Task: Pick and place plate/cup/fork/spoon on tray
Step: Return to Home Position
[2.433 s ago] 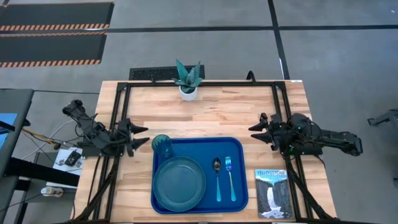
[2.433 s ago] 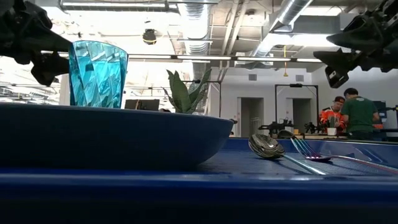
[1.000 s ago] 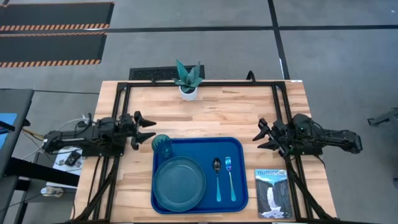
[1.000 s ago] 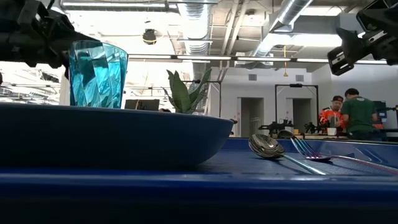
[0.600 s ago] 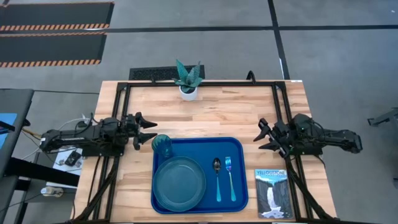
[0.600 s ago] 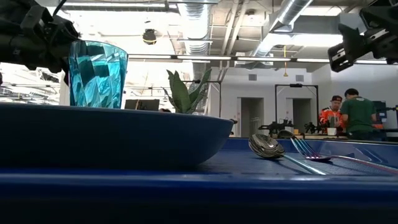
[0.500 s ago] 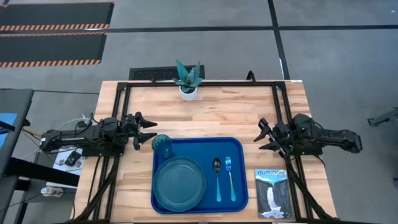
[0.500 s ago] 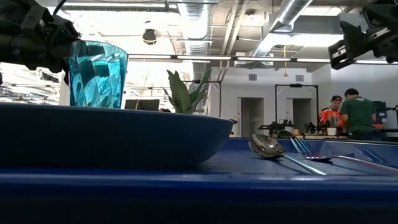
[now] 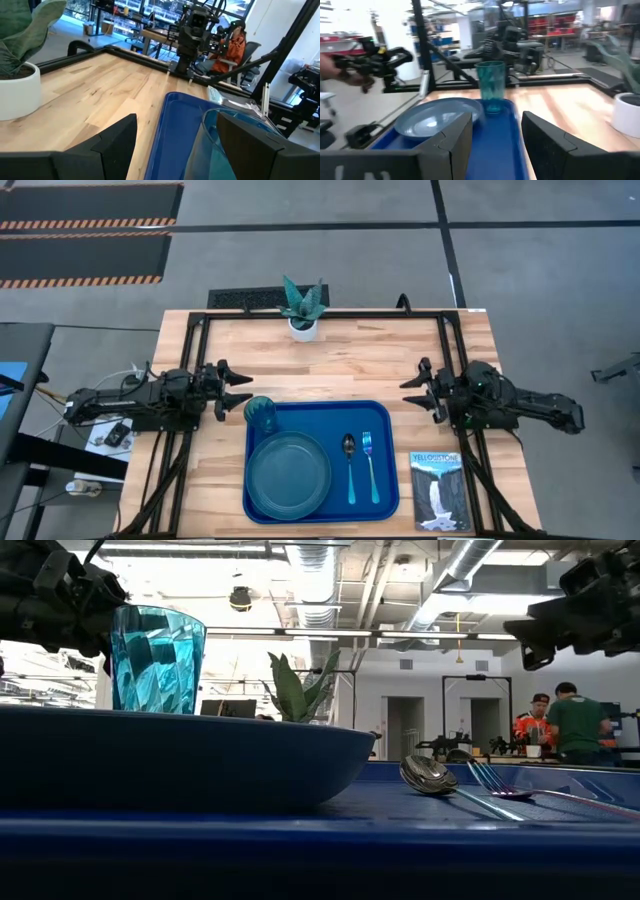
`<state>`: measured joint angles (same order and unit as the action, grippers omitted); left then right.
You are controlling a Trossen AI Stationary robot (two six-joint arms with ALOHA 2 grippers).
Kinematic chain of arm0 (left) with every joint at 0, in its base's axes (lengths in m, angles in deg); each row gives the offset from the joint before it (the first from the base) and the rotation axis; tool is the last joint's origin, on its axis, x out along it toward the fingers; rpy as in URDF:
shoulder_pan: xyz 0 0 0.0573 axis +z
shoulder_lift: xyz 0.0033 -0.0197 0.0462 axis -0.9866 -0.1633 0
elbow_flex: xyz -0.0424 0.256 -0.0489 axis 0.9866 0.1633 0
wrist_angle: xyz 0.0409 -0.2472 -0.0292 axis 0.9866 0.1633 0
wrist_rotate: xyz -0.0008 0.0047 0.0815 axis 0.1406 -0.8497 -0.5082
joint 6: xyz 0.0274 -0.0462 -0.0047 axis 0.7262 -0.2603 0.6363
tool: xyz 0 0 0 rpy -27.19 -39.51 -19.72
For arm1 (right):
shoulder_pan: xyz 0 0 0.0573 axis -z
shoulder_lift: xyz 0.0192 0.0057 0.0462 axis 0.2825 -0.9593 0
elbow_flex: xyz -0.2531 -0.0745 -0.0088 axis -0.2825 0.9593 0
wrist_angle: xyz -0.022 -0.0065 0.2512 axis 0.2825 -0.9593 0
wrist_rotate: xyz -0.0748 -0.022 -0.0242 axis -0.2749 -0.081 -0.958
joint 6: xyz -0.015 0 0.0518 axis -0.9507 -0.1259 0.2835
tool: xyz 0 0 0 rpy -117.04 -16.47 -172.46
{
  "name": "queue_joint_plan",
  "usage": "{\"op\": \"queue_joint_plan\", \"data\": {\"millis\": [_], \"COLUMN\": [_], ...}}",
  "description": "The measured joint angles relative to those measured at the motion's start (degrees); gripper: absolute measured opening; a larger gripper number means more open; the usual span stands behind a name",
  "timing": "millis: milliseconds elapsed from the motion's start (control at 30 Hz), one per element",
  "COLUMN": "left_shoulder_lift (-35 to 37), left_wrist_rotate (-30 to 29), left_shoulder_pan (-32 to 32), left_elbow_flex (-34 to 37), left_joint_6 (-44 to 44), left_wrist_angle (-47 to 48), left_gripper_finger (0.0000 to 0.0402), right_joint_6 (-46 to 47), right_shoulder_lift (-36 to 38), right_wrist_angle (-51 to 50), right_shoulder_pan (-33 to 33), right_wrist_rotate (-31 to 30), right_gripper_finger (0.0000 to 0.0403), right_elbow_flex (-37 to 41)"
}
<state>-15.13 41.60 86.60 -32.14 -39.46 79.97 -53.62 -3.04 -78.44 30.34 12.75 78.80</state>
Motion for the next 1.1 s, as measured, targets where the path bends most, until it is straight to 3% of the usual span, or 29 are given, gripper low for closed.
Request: {"op": "queue_joint_plan", "data": {"millis": [333,567,833,1100], "left_shoulder_lift": [0.00,0.00,0.00,0.00], "left_wrist_rotate": [0.00,-0.02,-0.07,0.04], "left_shoulder_pan": [0.00,0.00,0.00,0.00], "left_elbow_flex": [-0.02,-0.02,-0.07,-0.07], "left_joint_6": [-0.30,-0.35,-0.35,-0.37], "left_wrist_angle": [0.02,0.02,0.04,0.06], "left_gripper_finger": [0.0261,0.0261,0.0261,0.0261], "right_joint_6": [2.46,5.62,0.31,-0.68], "right_shoulder_lift": [0.00,-0.35,-0.37,-0.37], "right_wrist_angle": [-0.24,-0.41,-0.44,-0.47], "right_shoulder_pan": [0.50,-7.02,-14.15,-14.31], "right_wrist_rotate": [-0.15,0.75,-14.06,-15.31], "right_gripper_finger": [0.0194,0.0193,0.0192,0.0193], "right_elbow_flex": [0.02,0.02,0.22,0.22]}}
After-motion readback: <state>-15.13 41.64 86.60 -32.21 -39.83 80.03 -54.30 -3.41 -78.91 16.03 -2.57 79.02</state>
